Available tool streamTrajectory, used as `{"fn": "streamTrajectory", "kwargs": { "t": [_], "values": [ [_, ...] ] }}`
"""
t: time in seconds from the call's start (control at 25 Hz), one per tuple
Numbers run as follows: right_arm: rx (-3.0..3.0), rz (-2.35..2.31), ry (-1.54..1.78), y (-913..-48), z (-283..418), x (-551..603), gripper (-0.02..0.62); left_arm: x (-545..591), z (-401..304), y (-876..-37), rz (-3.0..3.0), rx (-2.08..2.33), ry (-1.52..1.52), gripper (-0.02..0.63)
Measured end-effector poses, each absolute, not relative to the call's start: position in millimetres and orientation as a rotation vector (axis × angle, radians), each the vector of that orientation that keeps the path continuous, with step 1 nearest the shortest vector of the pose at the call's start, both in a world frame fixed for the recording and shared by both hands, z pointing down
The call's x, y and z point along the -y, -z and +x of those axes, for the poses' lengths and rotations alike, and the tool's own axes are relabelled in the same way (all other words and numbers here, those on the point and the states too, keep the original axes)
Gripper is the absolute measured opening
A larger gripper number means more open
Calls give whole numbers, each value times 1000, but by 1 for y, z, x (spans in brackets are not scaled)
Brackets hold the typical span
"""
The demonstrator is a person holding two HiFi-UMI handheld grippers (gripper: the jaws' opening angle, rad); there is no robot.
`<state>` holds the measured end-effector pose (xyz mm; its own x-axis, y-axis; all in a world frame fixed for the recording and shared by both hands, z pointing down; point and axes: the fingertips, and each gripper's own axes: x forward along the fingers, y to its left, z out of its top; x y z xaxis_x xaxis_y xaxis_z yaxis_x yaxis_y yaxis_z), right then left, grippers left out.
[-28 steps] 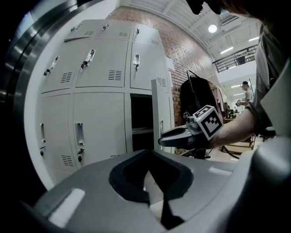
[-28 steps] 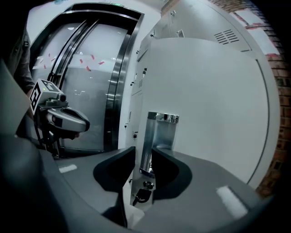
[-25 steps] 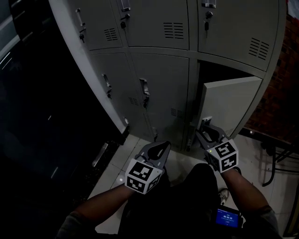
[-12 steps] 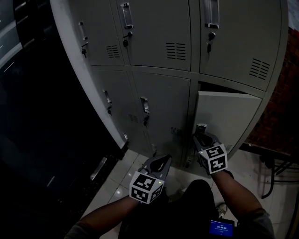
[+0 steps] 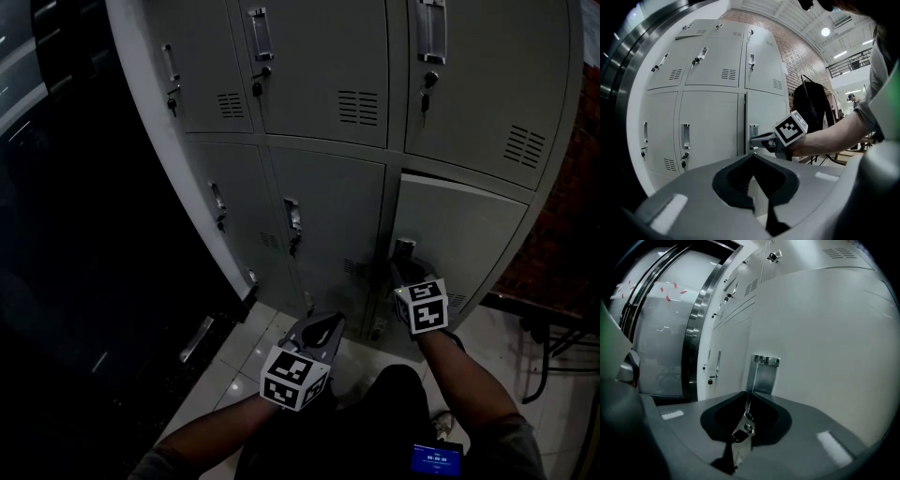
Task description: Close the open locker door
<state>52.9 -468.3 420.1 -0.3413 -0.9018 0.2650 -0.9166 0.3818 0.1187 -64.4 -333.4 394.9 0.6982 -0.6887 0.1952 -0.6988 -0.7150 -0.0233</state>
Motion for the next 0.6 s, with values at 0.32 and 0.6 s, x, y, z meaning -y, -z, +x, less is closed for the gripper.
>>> {"fn": "streamTrajectory", "kwargs": {
  "t": [0.32,0.6],
  "values": [
    [2302,1678,-95,-422,58,484,37,336,-67,-398,2835,1171,-301,2],
    [2235,1749,-127,-424,65,500,30,337,-69,-399,2830,1179,-305,2]
  ]
}}
